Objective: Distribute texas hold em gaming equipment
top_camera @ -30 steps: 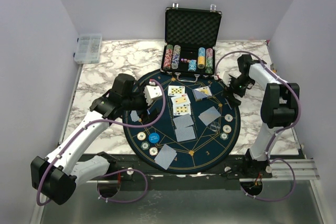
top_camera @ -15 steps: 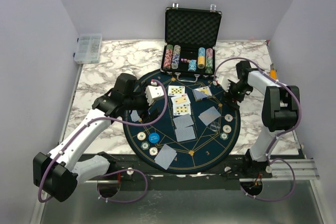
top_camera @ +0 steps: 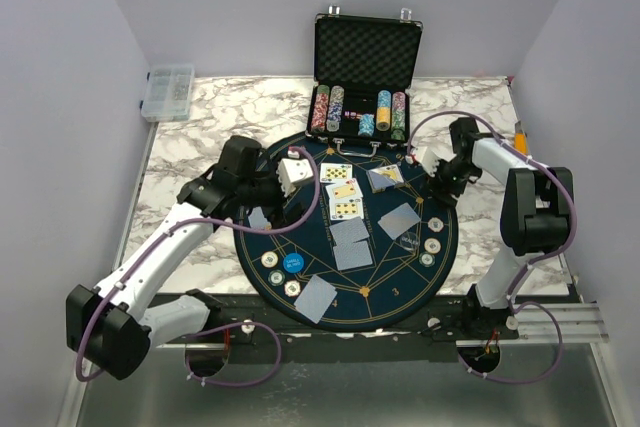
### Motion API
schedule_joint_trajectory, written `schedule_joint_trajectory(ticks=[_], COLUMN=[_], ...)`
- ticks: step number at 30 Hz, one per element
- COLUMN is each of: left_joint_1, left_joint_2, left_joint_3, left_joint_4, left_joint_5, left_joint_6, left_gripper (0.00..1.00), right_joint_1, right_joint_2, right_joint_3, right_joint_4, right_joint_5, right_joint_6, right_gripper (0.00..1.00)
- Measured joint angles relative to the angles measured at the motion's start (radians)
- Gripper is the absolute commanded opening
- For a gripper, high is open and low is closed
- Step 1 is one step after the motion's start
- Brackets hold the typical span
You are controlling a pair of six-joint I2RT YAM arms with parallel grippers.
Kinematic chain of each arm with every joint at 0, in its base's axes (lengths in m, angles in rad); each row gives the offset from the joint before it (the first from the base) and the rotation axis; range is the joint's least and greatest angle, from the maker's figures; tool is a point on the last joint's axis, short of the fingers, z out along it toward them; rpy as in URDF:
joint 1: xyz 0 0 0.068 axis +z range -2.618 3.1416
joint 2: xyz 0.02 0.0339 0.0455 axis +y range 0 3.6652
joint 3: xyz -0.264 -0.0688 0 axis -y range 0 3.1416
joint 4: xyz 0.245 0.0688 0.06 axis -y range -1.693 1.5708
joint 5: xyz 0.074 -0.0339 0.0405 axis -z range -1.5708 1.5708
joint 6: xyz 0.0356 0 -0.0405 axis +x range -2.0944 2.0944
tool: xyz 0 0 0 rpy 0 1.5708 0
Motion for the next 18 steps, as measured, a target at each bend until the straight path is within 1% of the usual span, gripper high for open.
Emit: schedule_joint_trajectory(ticks=[5,7,13,15,17,18], left_joint_1=[0.034,0.058,0.119,0.124,0.126,0.126], left_joint_2=[0.043,0.072,0.166,0.191,0.227,0.239], left_joint_3=[0.054,0.091,0.171,0.180,0.196,0.201], left_joint_4=[-0.002,-0.001,0.051,0.080,0.128,0.149], left_joint_5=[0.031,0.061,0.169,0.203,0.247,0.262], left_joint_6=[-0.068,-0.130,-0.386,-0.477,-0.604,-0.644], left_gripper=[0.86,0.83,0.76,0.75,0.75,0.75], right_joint_1=[0.000,0.000,0.017,0.043,0.089,0.118], right_joint_2=[0.005,0.006,0.002,-0.008,-0.024,-0.035], right_joint_3=[0.039,0.083,0.259,0.306,0.348,0.365], right_joint_4=[-0.033,-0.056,-0.146,-0.176,-0.201,-0.208], right_joint_5=[-0.008,-0.020,-0.099,-0.128,-0.156,-0.170], right_joint_6=[-0.004,-0.003,0.026,0.049,0.079,0.097], right_gripper=[0.40,0.40,0.40,0.40,0.40,0.39])
